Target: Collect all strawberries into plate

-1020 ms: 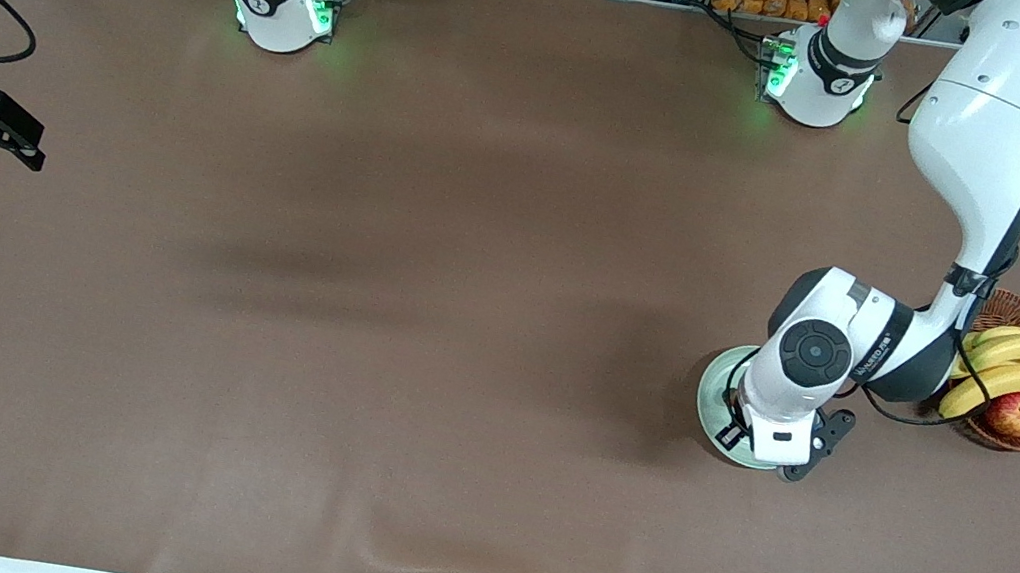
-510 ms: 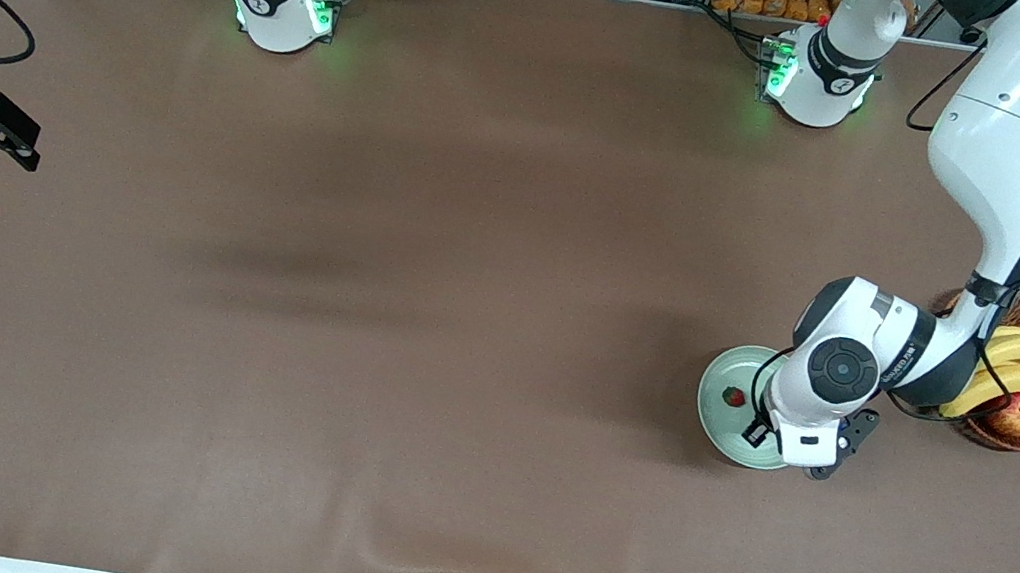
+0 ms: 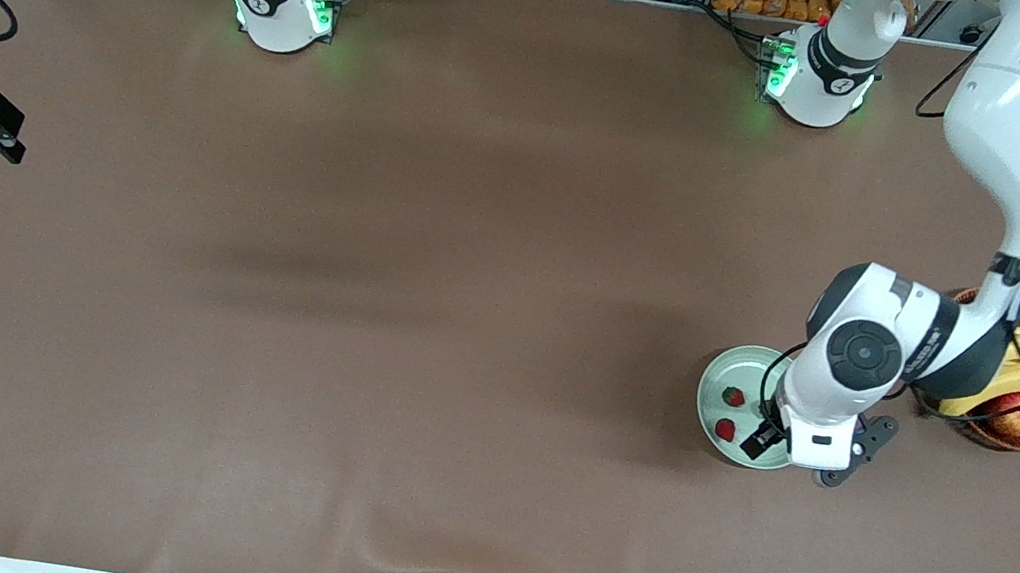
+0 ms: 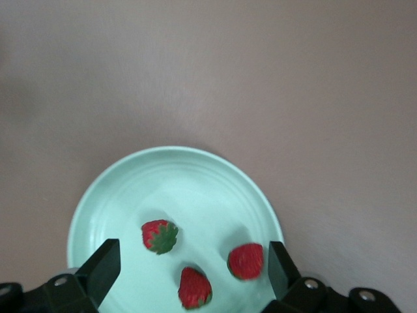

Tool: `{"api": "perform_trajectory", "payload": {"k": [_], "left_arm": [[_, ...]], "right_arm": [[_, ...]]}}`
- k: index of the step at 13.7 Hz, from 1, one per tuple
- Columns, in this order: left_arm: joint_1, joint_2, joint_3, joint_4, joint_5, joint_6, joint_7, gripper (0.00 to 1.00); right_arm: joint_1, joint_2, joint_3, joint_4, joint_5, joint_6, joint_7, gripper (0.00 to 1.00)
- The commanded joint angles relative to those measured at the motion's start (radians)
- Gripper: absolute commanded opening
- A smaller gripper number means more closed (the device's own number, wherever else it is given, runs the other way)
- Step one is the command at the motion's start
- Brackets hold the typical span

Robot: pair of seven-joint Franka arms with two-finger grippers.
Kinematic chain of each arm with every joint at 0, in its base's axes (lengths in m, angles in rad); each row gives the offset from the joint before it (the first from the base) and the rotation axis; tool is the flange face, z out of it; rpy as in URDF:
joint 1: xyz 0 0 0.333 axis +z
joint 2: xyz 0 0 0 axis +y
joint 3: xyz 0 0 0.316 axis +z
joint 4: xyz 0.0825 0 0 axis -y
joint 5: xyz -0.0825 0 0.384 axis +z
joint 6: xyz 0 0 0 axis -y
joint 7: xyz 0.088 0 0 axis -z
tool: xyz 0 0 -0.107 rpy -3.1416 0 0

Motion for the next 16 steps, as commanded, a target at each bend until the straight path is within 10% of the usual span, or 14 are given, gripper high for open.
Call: {"api": "perform_trajectory", "payload": {"k": [1,8,13,16], "left_arm": [[0.092,-0.163,-0.075,-0.027,-0.076,-0.099,0.137,1.00],[0.203,-0.471,-0.094,-0.017,-0.317,-0.390,0.652,1.00],[-0.105,-0.617,0.262,-0.017,-0.392,-0.558,0.939,1.00],[-0.170,-0.634,0.328,0.025,-0.405,-0.671,1.112,1.00]], "right_arm": [[-0.011,0.000,0.005,0.019,0.024,-0.020,-0.006,1.00],[-0.025,0.000,0.004,0.018,0.022,-0.031,-0.014,1.00],[-0.037,0.002,0.004,0.018,0.024,-0.045,-0.014,1.00],[-0.040,0.002,0.004,0.018,0.024,-0.047,-0.014,1.00]]}}
